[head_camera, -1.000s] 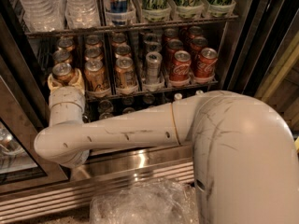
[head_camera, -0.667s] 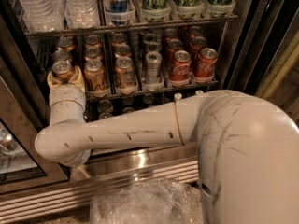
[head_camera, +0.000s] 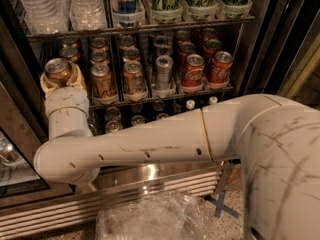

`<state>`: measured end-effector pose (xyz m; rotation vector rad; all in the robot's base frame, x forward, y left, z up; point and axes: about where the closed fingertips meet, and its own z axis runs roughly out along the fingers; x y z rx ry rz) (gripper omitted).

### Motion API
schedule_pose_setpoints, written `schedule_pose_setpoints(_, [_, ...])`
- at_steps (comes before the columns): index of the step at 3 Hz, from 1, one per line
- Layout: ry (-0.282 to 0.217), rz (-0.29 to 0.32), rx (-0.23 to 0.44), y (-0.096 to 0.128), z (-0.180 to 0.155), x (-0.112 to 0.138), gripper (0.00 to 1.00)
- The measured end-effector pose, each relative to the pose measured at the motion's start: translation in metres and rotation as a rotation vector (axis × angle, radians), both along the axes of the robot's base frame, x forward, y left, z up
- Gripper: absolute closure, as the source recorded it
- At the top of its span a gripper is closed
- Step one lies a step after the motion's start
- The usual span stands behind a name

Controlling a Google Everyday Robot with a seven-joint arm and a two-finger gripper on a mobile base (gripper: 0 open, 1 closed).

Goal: Pick orange can from middle shelf of fridge

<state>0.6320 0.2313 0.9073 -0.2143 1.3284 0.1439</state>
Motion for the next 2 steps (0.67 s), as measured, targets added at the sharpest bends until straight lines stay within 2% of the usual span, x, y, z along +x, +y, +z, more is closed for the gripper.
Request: schedule_pose_setpoints(2, [0.057,0.171,-0.030,-0.008,-0.021,-0.062,1.00])
